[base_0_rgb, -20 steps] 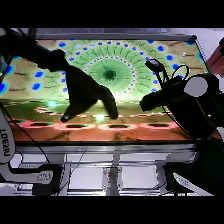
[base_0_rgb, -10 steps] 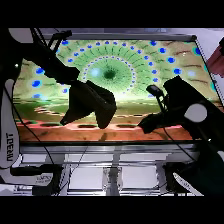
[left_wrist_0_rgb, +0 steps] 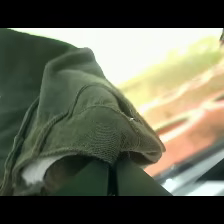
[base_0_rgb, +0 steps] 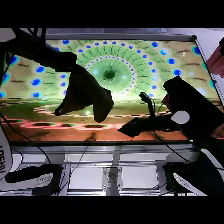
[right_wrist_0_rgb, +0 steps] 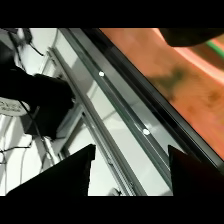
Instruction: Fold the clothes and pants, and hang the long-sleeved shirts on hangers.
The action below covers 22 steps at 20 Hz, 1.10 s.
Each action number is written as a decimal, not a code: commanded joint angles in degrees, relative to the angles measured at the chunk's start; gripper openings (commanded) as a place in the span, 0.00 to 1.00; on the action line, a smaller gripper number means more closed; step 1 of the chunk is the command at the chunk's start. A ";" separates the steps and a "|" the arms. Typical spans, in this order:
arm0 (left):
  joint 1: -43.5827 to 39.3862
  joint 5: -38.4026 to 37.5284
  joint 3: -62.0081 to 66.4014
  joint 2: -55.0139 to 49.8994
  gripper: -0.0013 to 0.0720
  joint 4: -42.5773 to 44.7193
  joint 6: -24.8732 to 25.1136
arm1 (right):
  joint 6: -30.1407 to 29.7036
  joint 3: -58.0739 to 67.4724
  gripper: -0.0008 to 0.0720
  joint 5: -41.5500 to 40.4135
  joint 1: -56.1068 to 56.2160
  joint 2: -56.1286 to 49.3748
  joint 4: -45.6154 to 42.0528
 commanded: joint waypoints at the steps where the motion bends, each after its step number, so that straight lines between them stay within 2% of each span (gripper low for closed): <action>1: -0.02 8.35 0.07 0.87 0.04 -0.90 -3.13 | -11.34 -0.57 0.74 -2.69 2.36 -6.86 12.92; 3: -0.13 13.94 0.07 0.85 0.04 -1.66 -5.44 | -15.61 -0.57 0.74 -6.91 3.72 -9.49 17.38; 6: -0.13 18.84 0.07 0.85 0.04 -4.35 -5.81 | -16.96 -0.57 0.74 -17.35 3.69 -10.56 20.48; 10: -0.13 19.15 0.07 0.81 0.04 -4.70 -5.79 | -26.73 -0.57 0.74 -26.38 3.69 -10.56 28.68; 14: -0.11 19.10 0.07 0.83 0.04 -4.70 -5.77 | -32.35 -0.55 0.74 -35.23 3.54 -10.56 30.05; 18: -0.11 19.10 0.04 0.81 0.04 -4.66 -5.51 | -32.85 -0.55 0.74 -32.68 -1.42 -10.84 31.15; 22: -0.11 19.12 0.04 0.74 0.04 -4.63 -5.33 | -34.95 -0.04 0.74 -16.13 -8.81 -16.76 35.23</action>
